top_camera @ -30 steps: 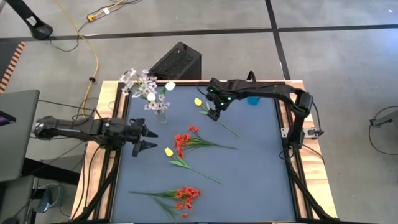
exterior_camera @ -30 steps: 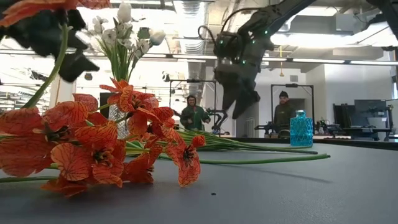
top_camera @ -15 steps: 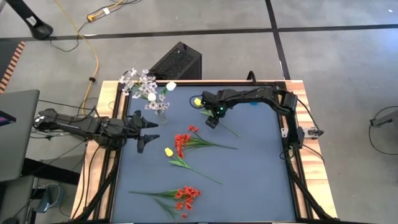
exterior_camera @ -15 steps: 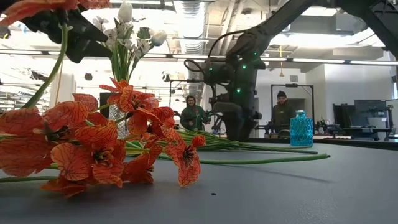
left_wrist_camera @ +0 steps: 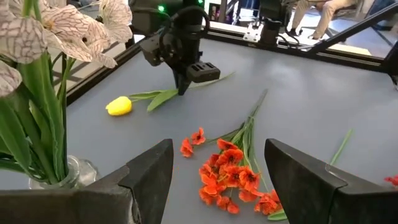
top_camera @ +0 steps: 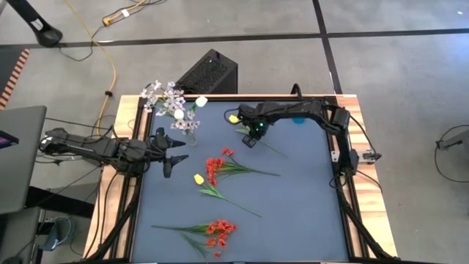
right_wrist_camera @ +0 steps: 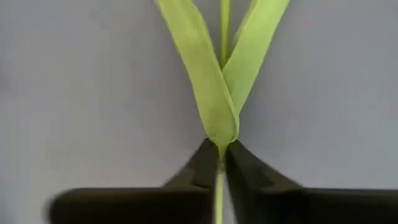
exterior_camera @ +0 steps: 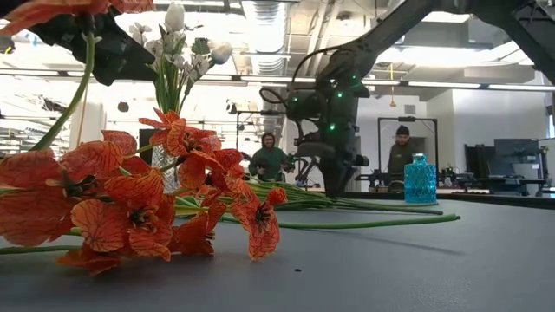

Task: Sort flowers into vase by color
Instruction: Put the top yellow tulip flower into the blue vase

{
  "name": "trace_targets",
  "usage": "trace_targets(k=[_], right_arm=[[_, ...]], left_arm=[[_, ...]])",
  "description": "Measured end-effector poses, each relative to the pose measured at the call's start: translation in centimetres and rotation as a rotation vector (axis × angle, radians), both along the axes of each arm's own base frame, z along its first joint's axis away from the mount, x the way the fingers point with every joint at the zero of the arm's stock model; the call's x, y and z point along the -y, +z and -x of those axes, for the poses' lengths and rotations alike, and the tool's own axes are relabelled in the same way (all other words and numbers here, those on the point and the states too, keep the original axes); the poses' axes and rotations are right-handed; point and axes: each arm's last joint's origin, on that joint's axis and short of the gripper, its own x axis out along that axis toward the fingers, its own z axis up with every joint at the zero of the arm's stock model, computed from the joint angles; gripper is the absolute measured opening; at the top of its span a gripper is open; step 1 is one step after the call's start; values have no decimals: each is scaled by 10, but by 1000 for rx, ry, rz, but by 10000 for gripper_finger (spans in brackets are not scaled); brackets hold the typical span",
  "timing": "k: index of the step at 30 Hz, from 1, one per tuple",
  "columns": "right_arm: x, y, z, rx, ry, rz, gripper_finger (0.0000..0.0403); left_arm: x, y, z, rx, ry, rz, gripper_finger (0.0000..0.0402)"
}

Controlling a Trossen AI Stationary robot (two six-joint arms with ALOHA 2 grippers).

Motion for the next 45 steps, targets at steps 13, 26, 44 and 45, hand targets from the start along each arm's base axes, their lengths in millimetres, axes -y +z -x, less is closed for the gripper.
trace_targets(k=[13,26,44,45], right_arm=[[1,134,48,513,-32,219,28],[-1,172,181,1079,-176,775,27],[8,146,245,1037,-270,1116,27],[6,149,247,1043,-269,1123,27]], left_arm=[[-1,-4,2,-26,57,33,241],[-2,-18,2,-39,121,101,241],[-10,-24,1,6,219,168,241],[-10,-24,1,7,222,171,241]])
